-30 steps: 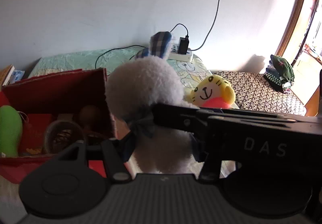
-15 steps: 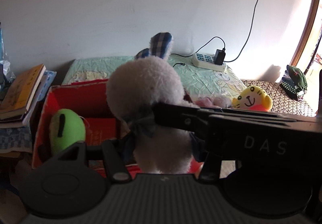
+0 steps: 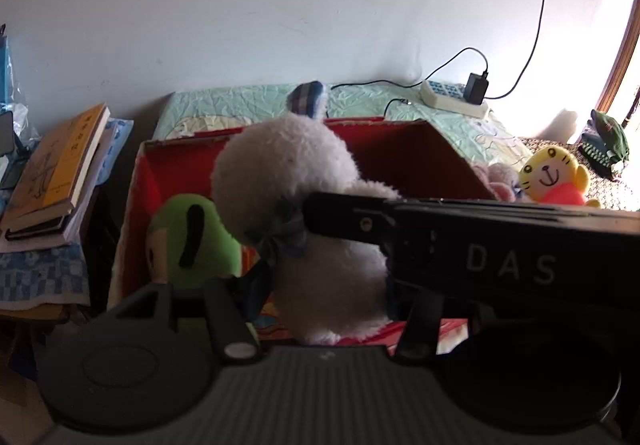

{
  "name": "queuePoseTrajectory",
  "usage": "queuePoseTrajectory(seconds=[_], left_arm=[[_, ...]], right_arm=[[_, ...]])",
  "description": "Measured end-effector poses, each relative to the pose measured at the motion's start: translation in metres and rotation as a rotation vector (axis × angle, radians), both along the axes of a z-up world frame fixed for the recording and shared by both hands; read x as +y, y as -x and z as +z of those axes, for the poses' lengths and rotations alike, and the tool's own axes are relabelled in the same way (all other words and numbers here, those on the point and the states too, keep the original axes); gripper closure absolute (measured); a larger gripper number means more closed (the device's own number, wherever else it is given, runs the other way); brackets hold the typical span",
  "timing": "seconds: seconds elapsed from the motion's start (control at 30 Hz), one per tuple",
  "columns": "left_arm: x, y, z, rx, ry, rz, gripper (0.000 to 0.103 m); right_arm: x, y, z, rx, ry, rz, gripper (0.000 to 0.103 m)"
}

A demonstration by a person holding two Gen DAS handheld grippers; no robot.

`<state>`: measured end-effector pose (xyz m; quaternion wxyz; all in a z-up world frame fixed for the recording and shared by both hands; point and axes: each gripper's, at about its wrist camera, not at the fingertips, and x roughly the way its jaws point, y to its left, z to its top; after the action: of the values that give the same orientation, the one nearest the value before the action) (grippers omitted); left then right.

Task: Organize objects
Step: 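Carry the white bunny into the red box beside the green plush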

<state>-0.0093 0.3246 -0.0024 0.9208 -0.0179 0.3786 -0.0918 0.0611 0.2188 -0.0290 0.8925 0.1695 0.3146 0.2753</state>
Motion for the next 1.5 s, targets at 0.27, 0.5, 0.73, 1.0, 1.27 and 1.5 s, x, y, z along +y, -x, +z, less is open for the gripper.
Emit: queuePoseTrajectory(seconds=[0.27, 0.5, 0.73, 1.0, 1.27, 1.5], left_arm=[[0.014, -0.015, -0.020, 0.057, -0.009, 0.019, 0.049], [0.010, -0.018, -0.026, 0.075, -0.003, 0.015, 0.048], [0.014, -0.016, -0.029, 0.088, 0.033, 0.034, 0.045], [0.013, -0.004, -0.023, 0.058, 0.009, 0.046, 0.042], [0.016, -0.003, -0.022, 0.063, 0.027, 0.062, 0.041], [0.008, 0.000, -0.021, 0.043, -0.021, 0.069, 0.041]], right_arm=[[0.013, -0.015, -0.016, 0.057, 0.041, 0.000, 0.077], [0.011, -0.021, -0.025, 0.099, 0.066, -0.010, 0.075], [0.007, -0.019, -0.029, 0.131, 0.050, -0.010, 0.073], [0.000, -0.011, -0.029, 0.129, 0.039, -0.023, 0.073], [-0.003, -0.009, -0.033, 0.135, 0.034, -0.053, 0.074], [-0.004, -0.007, -0.035, 0.114, 0.053, -0.060, 0.077]])
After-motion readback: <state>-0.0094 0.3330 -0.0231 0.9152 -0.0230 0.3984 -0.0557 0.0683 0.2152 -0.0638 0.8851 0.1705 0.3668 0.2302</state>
